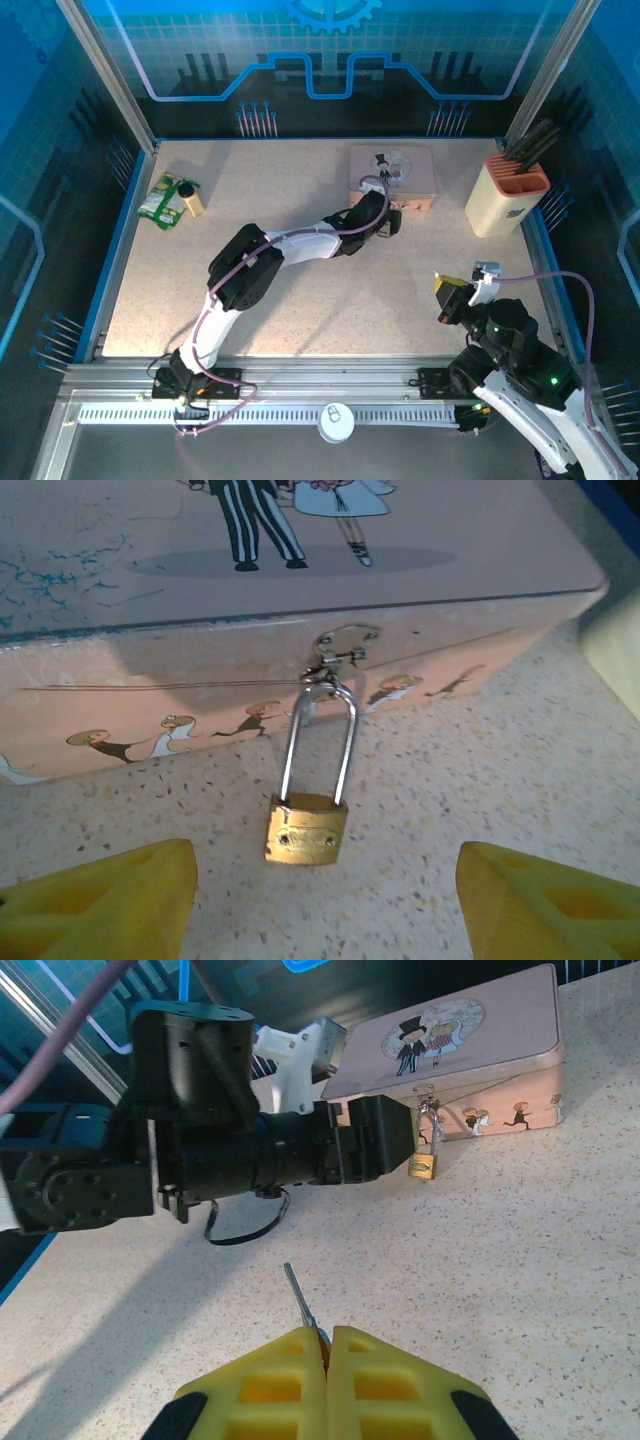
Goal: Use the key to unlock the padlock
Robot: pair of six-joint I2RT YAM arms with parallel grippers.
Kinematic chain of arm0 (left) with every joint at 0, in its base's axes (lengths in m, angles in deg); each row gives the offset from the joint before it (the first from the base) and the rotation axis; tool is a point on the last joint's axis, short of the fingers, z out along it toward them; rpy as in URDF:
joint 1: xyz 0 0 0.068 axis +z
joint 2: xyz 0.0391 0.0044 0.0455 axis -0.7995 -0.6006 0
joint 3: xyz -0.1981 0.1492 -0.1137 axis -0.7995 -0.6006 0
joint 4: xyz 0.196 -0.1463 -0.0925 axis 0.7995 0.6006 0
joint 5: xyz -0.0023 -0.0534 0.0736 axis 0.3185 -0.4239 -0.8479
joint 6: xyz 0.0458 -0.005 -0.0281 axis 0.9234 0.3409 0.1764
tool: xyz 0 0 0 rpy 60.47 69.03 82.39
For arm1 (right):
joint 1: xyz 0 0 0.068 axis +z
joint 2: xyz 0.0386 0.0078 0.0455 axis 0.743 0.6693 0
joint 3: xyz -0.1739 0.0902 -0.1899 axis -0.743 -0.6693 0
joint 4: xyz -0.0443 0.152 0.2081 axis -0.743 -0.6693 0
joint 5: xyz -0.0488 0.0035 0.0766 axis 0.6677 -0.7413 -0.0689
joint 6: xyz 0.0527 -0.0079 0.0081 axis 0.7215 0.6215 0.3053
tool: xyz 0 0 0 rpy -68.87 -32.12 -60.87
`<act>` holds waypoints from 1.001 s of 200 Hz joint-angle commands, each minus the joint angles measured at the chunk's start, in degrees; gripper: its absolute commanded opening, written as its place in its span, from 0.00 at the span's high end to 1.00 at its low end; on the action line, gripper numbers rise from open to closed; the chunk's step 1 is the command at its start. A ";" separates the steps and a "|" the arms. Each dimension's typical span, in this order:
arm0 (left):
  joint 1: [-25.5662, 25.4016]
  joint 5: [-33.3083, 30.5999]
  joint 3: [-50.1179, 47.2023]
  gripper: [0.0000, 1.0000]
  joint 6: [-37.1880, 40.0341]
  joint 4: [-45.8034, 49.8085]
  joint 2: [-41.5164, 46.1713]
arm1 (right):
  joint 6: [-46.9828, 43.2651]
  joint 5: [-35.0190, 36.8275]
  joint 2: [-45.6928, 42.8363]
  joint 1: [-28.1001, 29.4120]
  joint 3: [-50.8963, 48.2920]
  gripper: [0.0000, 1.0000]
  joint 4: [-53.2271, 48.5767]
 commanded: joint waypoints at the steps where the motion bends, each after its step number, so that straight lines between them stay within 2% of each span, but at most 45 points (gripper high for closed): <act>1: -0.08 -3.52 5.83 0.30 -2.12 5.21 -3.66 | 1.35 -0.91 -1.95 -0.31 0.47 1.00 -1.06; 59: -0.19 -4.05 14.57 0.32 -5.43 11.13 -10.54 | 2.60 -3.23 -3.21 -0.34 -0.38 1.00 -0.06; 125: -0.24 -3.73 19.86 0.34 -6.66 14.46 -14.64 | 1.80 -3.20 -3.64 -0.32 -0.91 1.00 0.31; 200: -0.22 -3.82 21.91 0.45 -6.62 15.17 -16.15 | 1.72 -3.51 -3.66 -0.36 -1.43 1.00 0.70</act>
